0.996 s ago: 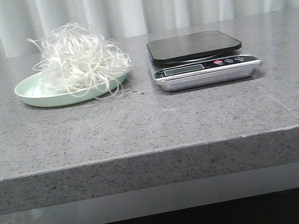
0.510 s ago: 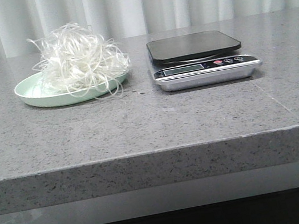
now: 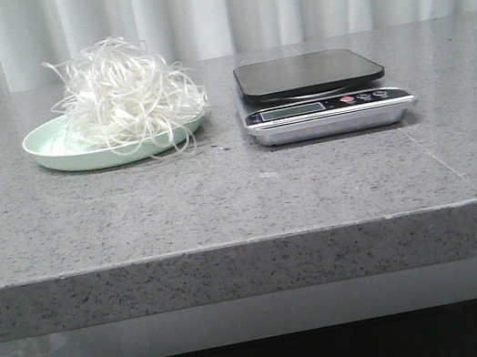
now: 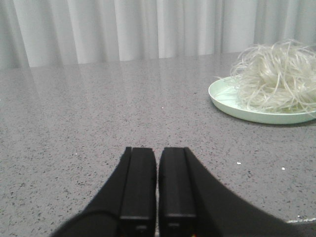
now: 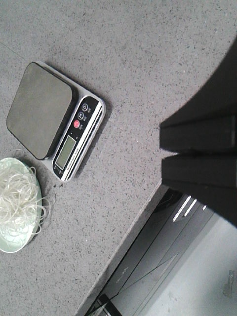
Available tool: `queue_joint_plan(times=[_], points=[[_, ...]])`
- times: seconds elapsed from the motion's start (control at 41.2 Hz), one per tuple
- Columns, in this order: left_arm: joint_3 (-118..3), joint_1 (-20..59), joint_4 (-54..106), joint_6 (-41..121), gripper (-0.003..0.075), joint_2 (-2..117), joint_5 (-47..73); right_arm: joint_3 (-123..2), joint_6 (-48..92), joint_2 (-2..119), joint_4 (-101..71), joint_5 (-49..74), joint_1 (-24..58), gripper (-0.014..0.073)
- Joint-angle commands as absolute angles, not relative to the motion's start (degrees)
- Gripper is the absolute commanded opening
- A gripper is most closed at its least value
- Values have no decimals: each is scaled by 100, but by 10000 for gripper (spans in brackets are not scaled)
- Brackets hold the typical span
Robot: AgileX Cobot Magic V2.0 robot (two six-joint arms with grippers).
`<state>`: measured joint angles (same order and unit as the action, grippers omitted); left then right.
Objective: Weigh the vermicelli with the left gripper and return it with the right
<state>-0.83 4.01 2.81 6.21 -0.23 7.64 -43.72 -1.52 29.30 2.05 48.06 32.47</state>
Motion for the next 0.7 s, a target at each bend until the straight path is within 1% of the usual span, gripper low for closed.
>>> queue_joint_plan(times=[0.0,0.34,0.68], points=[[-120,396,356,585,141,-149,36,-4502,-159,2955,275,4443,3222,151],[51,396,356,585,141,-149,-582,-4502,-159,2954,275,4448,3222,151],[51,396,356,585,141,-138,-595,-4502,-159,2954,275,4448,3222,151]])
